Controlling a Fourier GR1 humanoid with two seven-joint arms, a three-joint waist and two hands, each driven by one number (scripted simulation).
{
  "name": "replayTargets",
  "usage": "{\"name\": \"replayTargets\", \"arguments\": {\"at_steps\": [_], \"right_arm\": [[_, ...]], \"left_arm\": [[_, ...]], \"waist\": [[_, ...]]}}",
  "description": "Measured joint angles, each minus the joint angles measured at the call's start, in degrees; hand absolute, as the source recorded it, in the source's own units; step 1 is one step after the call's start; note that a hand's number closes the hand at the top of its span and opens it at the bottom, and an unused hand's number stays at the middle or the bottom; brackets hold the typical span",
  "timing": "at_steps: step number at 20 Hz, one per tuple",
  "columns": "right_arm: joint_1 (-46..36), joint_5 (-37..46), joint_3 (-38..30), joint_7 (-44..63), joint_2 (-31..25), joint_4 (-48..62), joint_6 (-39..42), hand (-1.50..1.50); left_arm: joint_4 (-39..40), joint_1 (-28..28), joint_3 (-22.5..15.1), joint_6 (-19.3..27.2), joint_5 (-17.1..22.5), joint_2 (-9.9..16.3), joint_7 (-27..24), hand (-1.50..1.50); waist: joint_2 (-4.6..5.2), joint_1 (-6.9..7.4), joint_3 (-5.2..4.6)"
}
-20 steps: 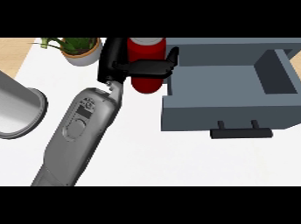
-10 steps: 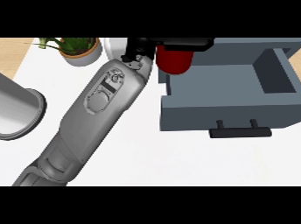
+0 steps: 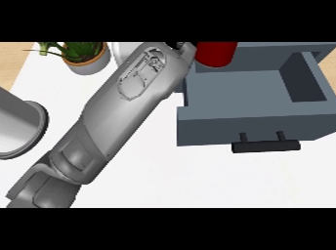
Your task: Pick up the can, place it into the drawer and close the drawer
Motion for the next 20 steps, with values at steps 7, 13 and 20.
{"name": "replayTargets", "arguments": {"at_steps": [7, 13, 20], "right_arm": [[-2.4, 0.1, 0.4, 1.7, -0.5, 0.2, -0.5, -1.5], [-3.5, 1.3, 0.8, 0.6, -0.3, 2.0, -0.6, -1.5], [-5.2, 2.3, 1.8, 0.6, -0.2, 3.2, -0.9, -1.5]], "left_arm": [[10.1, -6.2, -2.1, 0.8, 5.0, 0.0, -3.8, 1.5], [15.6, -8.4, -4.9, 1.0, 9.3, 0.0, -6.4, 1.5], [20.0, -8.3, -9.4, 3.1, 12.7, 0.0, -10.3, 1.5]], "waist": [[0.27, -0.78, 0.03], [0.45, -1.48, 0.07], [0.83, -2.77, 0.1]]}}
